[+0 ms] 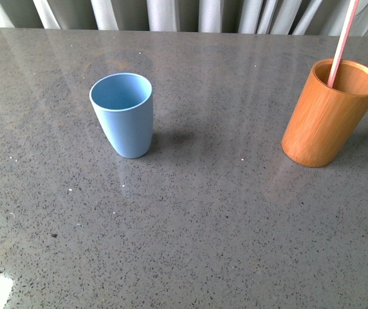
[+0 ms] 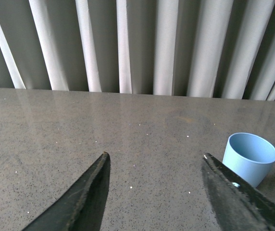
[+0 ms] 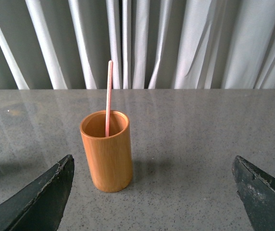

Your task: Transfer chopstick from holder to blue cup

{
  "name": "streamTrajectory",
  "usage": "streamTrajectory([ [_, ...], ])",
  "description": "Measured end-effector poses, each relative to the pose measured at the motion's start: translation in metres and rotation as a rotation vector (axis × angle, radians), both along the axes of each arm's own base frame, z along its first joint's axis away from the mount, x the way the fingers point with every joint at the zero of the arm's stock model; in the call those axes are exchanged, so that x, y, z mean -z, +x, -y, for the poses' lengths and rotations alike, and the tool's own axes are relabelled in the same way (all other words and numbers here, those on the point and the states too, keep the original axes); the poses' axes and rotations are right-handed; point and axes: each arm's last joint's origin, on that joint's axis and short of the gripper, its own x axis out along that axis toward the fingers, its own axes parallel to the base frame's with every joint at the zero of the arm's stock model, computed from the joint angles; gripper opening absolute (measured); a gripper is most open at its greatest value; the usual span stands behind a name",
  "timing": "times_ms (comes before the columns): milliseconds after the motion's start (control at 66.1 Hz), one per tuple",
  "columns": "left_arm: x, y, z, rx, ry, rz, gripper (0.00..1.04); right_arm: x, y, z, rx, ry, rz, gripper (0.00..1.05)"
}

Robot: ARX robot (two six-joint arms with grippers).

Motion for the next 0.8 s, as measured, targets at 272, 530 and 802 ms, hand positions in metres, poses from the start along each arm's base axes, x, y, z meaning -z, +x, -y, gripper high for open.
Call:
streamTrajectory([
  [272, 0.000, 0.000, 0.000, 0.000, 0.002, 0.000, 0.96, 0.002, 0.001, 0.000, -0.063, 0.079, -0.204, 0.96],
  [530, 0.000, 0.000, 0.000, 0.000, 0.002, 0.001, 0.96, -0.026, 0.049, 0.000, -0.109, 0.175, -0.382, 0.96],
  [802, 0.000, 0.000, 0.000, 0.000, 0.002, 0.000, 0.96, -0.038, 0.136, -0.021, -0.148, 0.089, -0.313, 0.96],
])
